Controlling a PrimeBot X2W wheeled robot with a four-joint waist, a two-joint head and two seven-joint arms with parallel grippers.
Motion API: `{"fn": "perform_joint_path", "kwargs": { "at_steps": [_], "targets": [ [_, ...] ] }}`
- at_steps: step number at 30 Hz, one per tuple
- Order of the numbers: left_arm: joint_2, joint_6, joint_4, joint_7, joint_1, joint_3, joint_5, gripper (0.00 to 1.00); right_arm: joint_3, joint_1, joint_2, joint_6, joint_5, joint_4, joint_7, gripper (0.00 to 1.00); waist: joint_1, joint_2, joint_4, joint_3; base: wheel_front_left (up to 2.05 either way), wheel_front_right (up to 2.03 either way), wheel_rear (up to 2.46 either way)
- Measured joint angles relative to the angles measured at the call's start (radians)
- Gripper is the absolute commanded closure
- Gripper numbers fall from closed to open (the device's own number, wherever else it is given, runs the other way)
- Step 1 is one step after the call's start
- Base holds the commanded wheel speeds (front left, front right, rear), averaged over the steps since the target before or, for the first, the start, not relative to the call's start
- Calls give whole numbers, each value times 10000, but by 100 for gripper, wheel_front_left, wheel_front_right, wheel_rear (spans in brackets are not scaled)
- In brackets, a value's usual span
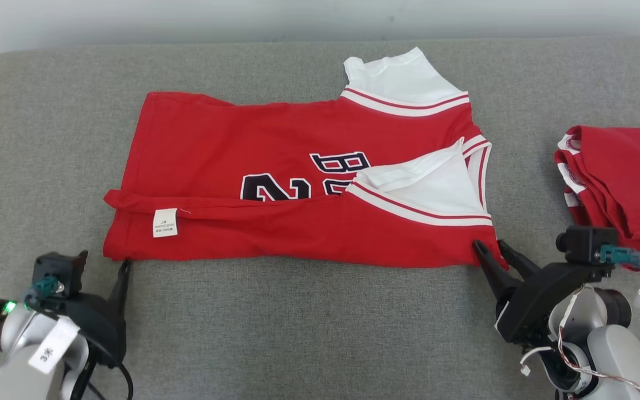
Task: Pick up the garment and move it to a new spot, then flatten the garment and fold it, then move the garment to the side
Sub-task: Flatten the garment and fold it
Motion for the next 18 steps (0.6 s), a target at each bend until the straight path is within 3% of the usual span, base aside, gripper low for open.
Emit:
{"fn": "perform_joint_path", "kwargs": {
  "at_steps": [6,7,10,14,15,16,17,18],
  "targets": [
    [13,-336,207,88,-521,0,-161,1,27,-159,-63,4,-54,-67,15,41,0,0,-67,195,0,0,0],
    [13,-336,217,105,-546,6,-161,15,40,-170,-71,4,-54,-65,69,44,0,0,-83,224,0,0,0],
    [-52,-364,345,201,-602,-44,-163,32,29,-275,-94,6,-54,-52,86,47,1,0,-123,280,0,0,0],
    [-61,-437,506,255,-718,-61,-209,43,27,-310,-100,10,-54,-48,86,50,1,0,-129,293,0,0,0],
    [-90,-441,522,257,-722,-86,-209,51,0,-309,-105,10,-54,-36,82,53,0,0,-120,288,0,0,0],
    [-127,-516,546,257,-726,-107,-211,55,-23,-306,-121,10,-54,-12,82,60,1,0,-105,274,0,0,0],
    [-157,-523,583,257,-727,-132,-213,65,-40,-301,-140,10,-54,10,82,84,1,0,-87,255,0,0,0],
    [-180,-527,625,259,-727,-142,-230,81,-48,-301,-155,10,-54,35,82,100,1,0,-69,230,0,0,0]
  ]
}}
